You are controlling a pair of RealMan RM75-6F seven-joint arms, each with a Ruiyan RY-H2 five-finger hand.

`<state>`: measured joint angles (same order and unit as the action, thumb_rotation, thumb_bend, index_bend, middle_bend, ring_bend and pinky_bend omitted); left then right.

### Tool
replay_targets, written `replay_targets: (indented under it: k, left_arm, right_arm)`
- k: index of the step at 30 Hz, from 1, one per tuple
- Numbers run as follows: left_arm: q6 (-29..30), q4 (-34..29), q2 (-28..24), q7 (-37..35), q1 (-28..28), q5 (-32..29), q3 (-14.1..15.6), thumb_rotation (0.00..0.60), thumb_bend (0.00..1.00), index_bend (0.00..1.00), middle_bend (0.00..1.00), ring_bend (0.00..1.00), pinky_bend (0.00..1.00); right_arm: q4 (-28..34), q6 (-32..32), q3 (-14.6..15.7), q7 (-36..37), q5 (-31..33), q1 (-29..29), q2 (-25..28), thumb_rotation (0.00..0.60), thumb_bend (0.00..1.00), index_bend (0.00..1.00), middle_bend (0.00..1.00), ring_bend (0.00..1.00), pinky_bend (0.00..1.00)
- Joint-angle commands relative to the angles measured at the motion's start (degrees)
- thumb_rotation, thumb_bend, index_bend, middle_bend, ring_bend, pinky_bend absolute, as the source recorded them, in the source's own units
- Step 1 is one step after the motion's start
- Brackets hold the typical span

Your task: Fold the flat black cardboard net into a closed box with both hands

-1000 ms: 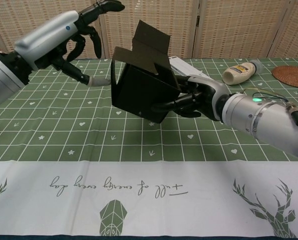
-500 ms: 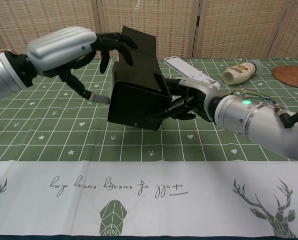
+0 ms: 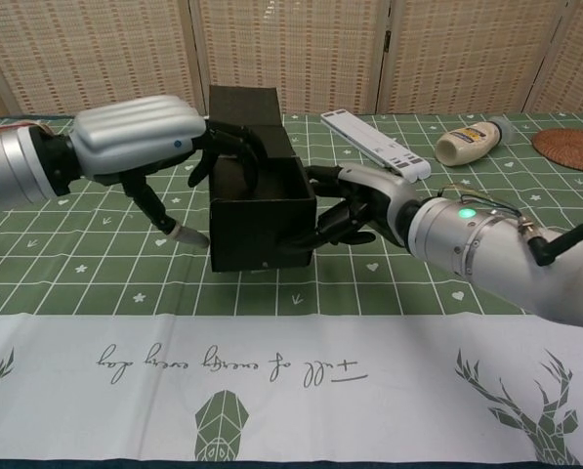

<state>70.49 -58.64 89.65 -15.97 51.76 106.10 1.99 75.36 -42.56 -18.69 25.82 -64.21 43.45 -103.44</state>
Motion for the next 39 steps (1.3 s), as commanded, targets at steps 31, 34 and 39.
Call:
replay_targets:
  k: [31,34,39]
  left_arm:
    - [-4.1,13.2,9.3,-2.2,2.1,2.7,7.7,0.6,0.15,0.38,0.3,0.55,0.81]
    - [-4.2,12.0,8.9,-1.6,2.6,2.9,8.0,0.6,0.15,0.39,0.31,0.55,0.81]
    - [-4.2,10.7,8.4,-0.8,3.2,3.2,8.3,0.6,0.15,0.42,0.35,0.55,0.81]
  right_arm:
    - [-15.6,-2.6,5.7,10.4,-11.0,-1.0,-8.2,0.6,0.05,0.33,0.44,0.78,1.0]
    - [-17.2,-3.9,6.6,11.8,-12.7,-1.4,-8.9,0.6,0.05,0.33,0.44,0.78,1.0]
    - [-18.3,-5.1,7.6,13.9,-14.3,-1.8,-9.3,0.6,0.05,0.33,0.44,0.78,1.0]
